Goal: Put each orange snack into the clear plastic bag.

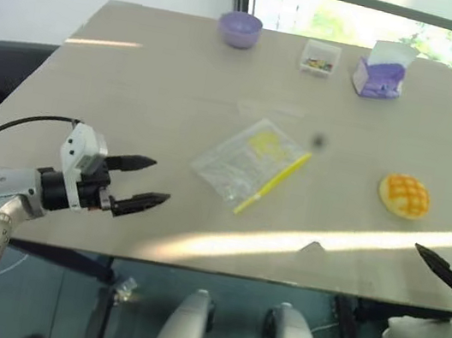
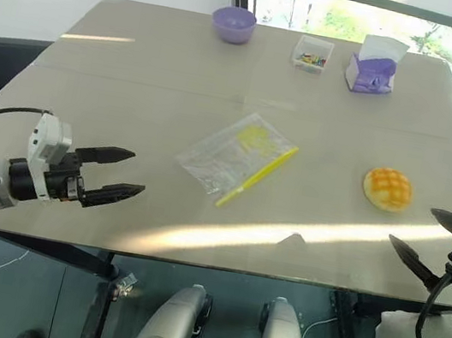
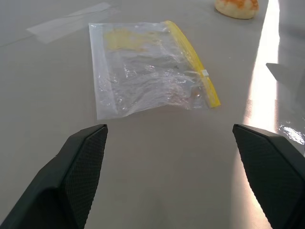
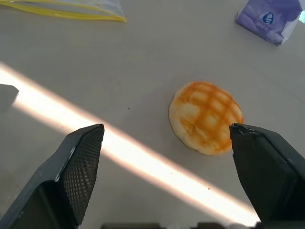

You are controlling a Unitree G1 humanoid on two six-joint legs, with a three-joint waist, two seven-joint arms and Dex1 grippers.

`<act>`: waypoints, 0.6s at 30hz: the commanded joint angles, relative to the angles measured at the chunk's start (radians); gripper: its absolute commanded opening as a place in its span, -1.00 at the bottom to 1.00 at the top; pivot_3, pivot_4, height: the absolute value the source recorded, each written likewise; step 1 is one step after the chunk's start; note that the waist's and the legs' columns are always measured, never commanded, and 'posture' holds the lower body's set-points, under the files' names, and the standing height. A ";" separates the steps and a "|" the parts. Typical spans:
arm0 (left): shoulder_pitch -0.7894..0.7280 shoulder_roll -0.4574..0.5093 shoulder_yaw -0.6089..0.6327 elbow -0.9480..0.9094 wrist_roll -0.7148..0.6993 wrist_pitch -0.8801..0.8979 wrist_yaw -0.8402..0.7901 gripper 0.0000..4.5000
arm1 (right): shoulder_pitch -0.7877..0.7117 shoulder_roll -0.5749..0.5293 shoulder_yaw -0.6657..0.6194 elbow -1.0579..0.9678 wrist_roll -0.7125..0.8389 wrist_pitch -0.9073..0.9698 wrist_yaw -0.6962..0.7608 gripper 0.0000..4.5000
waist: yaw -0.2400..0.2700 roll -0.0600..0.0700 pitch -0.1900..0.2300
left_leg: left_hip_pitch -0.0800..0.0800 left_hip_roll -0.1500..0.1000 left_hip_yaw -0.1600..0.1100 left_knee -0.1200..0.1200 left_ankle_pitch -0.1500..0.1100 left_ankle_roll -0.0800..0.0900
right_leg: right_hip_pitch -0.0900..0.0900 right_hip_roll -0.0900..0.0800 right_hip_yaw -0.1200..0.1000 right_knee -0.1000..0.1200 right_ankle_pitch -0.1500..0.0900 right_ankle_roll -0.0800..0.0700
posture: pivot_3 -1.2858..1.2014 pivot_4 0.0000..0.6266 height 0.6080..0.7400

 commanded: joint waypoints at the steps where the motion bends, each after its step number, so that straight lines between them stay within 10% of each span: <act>1: -0.012 0.002 0.021 0.000 -0.006 -0.007 0.008 0.98 | -0.023 -0.021 -0.023 -0.030 0.008 0.008 -0.006 1.00 | 0.000 0.000 0.000 | 0.000 0.000 0.000 0.000 0.000 0.000 | 0.000 0.000 0.000 0.000 0.000 0.000 | 0.03 -0.52 -0.12; 11: -0.064 -0.076 0.008 -0.044 -0.063 0.074 0.127 0.98 | -0.145 -0.021 0.077 -0.005 -0.002 0.013 -0.034 1.00 | 0.000 0.000 0.000 | 0.000 0.000 0.000 0.000 0.000 0.000 | 0.001 0.000 -0.003 0.000 0.000 0.000 | 0.03 -0.52 -0.12; 18: -0.170 -0.093 0.061 -0.027 -0.467 0.730 0.494 0.98 | -0.293 0.054 0.281 -0.033 -0.040 -0.009 -0.108 1.00 | -0.004 0.000 0.000 | 0.002 0.000 -0.005 0.001 0.000 0.000 | 0.003 0.000 -0.005 0.000 -0.002 0.004 | 0.03 -0.52 -0.12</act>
